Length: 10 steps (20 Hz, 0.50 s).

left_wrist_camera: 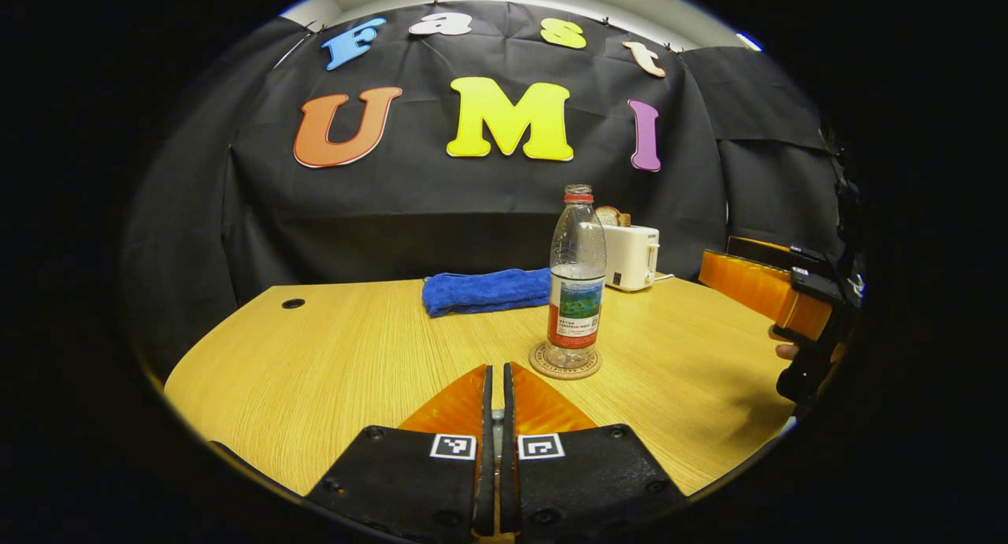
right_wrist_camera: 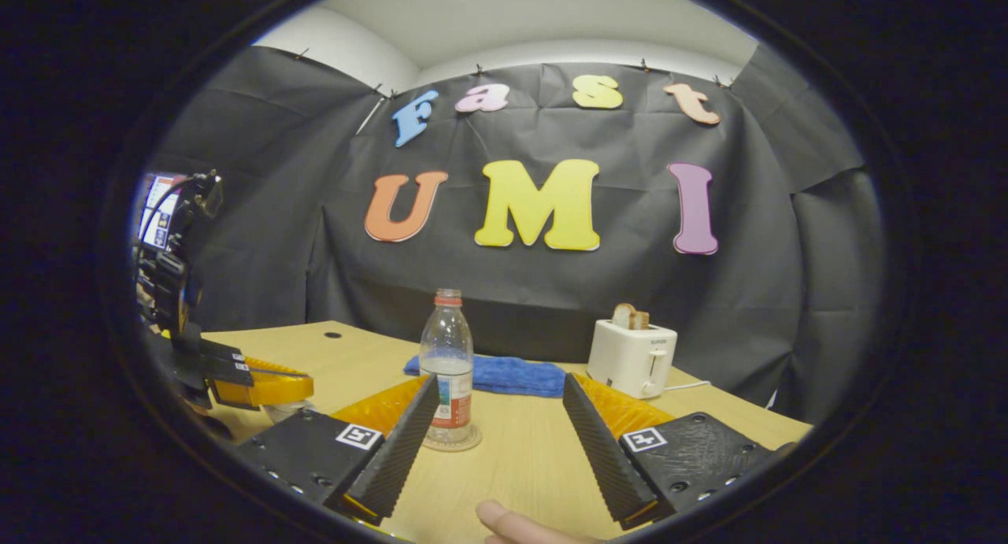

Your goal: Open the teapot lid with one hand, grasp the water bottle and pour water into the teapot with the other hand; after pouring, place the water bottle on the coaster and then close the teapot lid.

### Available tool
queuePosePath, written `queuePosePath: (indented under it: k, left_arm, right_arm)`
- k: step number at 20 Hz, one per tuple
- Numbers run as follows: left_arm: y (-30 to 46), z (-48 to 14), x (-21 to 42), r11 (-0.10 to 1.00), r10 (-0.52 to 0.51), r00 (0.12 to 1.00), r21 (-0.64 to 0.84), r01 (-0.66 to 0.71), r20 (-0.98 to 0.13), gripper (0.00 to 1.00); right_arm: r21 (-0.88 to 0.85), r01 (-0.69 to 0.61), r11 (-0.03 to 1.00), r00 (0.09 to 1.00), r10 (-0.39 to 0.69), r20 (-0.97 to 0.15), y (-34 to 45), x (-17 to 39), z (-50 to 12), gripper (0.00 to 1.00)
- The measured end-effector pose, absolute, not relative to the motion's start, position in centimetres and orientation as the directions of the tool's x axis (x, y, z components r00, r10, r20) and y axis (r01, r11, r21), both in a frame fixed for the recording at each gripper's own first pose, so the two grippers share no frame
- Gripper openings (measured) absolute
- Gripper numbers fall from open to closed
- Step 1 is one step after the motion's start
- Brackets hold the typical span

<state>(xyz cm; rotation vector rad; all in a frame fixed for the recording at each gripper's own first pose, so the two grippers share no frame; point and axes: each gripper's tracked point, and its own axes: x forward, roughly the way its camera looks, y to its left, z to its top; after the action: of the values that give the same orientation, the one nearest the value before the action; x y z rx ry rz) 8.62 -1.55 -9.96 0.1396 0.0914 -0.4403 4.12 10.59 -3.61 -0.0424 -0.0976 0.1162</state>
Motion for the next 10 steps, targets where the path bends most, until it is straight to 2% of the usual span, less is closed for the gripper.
queuePosePath:
  k: [3, 10]
  left_arm:
    - [-1.3, -10.6, 9.2, 0.906, -0.37, 0.921, 0.173, 0.387, -0.122, 0.06]
    - [-1.6, -10.8, 8.9, 0.914, -0.333, 0.934, 0.198, 0.353, -0.127, 0.06]
  right_arm:
    - [-0.04, -0.122, 0.992, 0.987, 0.125, 0.098, 10.2, 3.9, -4.2, 0.95]
    - [-0.008, -0.116, 0.993, 0.991, 0.116, 0.063, 9.5, 3.8, -5.1, 0.95]
